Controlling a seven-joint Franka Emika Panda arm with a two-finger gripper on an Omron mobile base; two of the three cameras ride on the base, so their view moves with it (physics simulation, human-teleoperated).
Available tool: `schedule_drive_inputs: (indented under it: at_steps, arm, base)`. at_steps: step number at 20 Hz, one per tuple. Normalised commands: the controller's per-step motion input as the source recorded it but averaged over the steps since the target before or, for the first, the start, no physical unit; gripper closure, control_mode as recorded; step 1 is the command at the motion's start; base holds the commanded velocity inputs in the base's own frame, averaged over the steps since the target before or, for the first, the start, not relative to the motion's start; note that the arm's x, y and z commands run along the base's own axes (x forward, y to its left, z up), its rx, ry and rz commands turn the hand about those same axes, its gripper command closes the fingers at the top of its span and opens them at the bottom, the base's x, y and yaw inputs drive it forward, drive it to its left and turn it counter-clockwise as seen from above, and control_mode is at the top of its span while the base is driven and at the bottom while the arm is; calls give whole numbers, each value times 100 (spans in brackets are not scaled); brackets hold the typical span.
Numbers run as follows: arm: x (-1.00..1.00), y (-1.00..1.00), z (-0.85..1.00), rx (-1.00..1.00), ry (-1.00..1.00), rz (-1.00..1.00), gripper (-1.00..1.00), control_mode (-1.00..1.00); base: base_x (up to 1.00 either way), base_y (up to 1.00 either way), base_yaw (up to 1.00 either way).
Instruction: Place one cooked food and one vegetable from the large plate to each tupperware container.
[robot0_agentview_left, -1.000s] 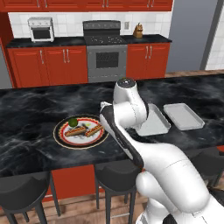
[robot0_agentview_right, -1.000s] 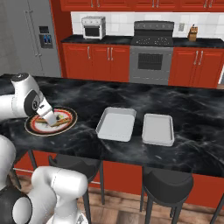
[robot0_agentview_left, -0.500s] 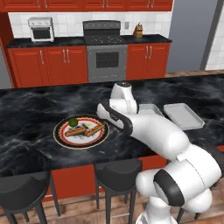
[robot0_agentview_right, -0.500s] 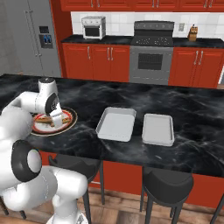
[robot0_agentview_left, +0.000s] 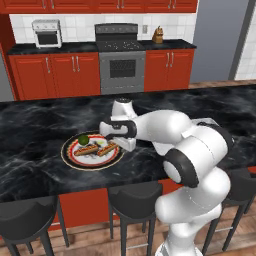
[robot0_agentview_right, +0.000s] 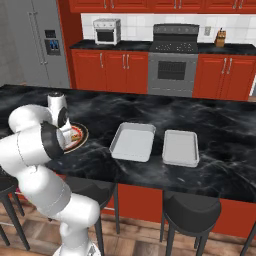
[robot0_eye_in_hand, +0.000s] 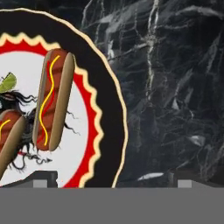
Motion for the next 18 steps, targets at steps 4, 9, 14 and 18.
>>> schedule_drive_inputs:
  at_steps: [4, 9, 14, 18]
  arm:
    - [50, 1, -40, 0, 9, 0, -100, -100]
    - [50, 11, -40, 0, 8, 0, -100, -100]
    - [44, 23, -31, 0, 5, 0, -100, -100]
    - [43, 12, -24, 0, 1, 0, -100, -100]
  base:
    - [0, 0, 0]
    - [0, 0, 0]
    - [0, 0, 0]
    - [0, 0, 0]
